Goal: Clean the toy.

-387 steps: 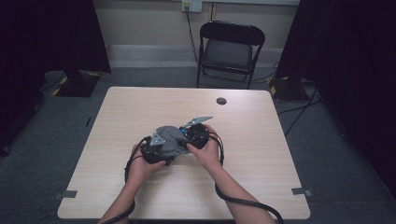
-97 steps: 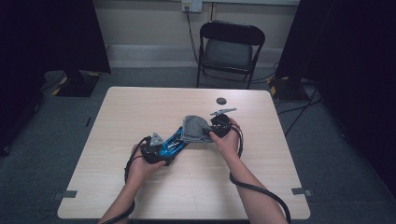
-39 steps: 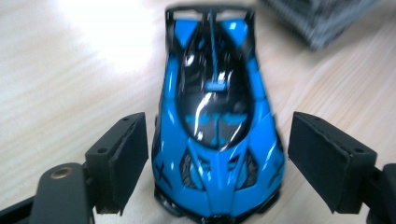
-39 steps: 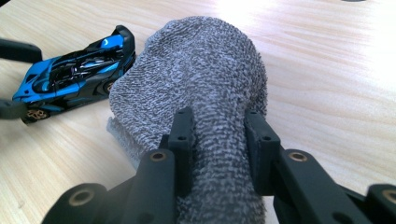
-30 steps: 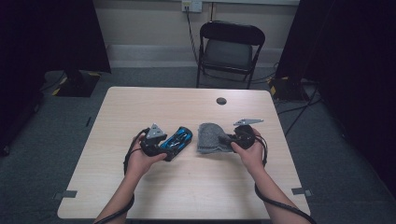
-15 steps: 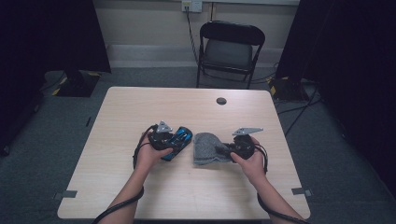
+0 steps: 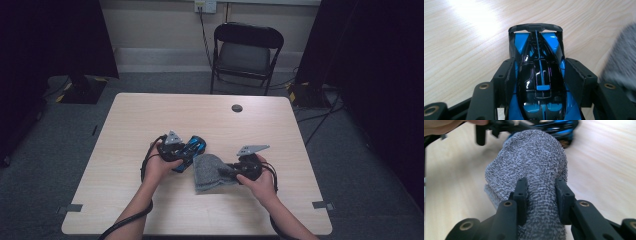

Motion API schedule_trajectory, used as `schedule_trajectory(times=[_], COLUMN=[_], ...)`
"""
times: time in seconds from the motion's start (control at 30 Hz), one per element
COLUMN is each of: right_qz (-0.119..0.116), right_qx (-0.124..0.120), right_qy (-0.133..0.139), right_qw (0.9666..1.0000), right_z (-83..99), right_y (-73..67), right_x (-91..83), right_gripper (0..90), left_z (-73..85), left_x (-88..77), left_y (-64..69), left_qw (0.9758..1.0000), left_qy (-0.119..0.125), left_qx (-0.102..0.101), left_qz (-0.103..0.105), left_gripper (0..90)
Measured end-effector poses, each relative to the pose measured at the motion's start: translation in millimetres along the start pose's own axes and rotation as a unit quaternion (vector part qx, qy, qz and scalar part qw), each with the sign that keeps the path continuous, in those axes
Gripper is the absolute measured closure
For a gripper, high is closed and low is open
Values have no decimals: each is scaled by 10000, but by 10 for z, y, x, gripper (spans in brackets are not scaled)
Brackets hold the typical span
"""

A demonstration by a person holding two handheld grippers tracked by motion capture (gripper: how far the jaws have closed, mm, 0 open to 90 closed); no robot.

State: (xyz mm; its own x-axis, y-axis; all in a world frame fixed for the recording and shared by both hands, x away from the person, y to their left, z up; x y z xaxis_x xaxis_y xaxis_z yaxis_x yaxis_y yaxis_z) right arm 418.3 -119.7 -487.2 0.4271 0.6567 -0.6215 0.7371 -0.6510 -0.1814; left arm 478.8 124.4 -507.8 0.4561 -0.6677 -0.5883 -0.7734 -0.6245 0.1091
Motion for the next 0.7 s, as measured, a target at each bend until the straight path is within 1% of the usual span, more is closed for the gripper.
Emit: schedule_trajectory(times=[0.03, 0.17, 0.23, 0.27, 0.33, 0.37, 0.4, 0.43, 0.47, 0.5, 0.53, 0.57, 0.63, 0.7], right_qz=[-67, -332, -407, -404, -388, -350, -328, -338, -342, -333, -319, -291, -255, -241], right_qx=[-52, -193, -340, -407, -514, -521, -538, -501, -464, -469, -499, -510, -602, -564], right_qy=[-13, -88, -239, -334, -433, -481, -503, -525, -523, -523, -546, -581, -667, -697], right_qw=[10000, 9992, 9983, 9978, 9970, 9969, 9967, 9968, 9970, 9970, 9968, 9966, 9956, 9957], right_z=[-4, -23, -33, -33, -31, -31, -33, -38, -48, -66, -77, -92, -125, -151], right_y=[-53, -205, -276, -305, -343, -356, -356, -359, -359, -360, -358, -361, -365, -357], right_x=[20, 108, 176, 219, 307, 356, 384, 417, 446, 476, 494, 517, 573, 611], right_gripper=[671, 670, 657, 641, 641, 642, 641, 637, 635, 639, 642, 647, 652, 655], left_z=[1, -2, 0, -1, 1, 2, 3, 8, 10, 12, 15, 19, 22, 28], left_x=[5, 3, 7, 4, 4, 4, -1, 5, -4, -4, 4, -1, 1, 0], left_y=[10, 16, 21, 19, 30, 30, 22, 32, 22, 24, 39, 37, 41, 41], left_qw=[10000, 10000, 10000, 10000, 10000, 10000, 10000, 10000, 10000, 9999, 9999, 9999, 9999, 9999], left_qy=[17, -9, 21, 8, 15, 20, 18, 62, 40, 47, 95, 83, 111, 141], left_qx=[-52, -48, -59, -15, -27, -19, 36, -27, 38, 40, -25, 30, 48, 43], left_qz=[31, 6, -8, -36, -47, -45, -83, -42, -82, -85, -44, -69, -81, -77], left_gripper=[434, 437, 437, 437, 439, 440, 440, 440, 440, 441, 441, 441, 443, 443])
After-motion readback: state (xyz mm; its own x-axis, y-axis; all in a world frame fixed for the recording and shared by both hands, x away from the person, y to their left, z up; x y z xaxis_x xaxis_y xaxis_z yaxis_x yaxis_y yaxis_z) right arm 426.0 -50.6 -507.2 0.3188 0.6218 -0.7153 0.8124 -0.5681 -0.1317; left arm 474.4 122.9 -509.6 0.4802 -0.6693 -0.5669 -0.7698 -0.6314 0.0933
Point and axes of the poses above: each handheld gripper's, and its own axes: x roughly forward along the jaws, z roughly out of its underside, y roughly to its right, the point moved 4 cm from there along x, roughly forward along the jaws, and after that the axes turned 8 degrees about z, right-handed, at the moved point
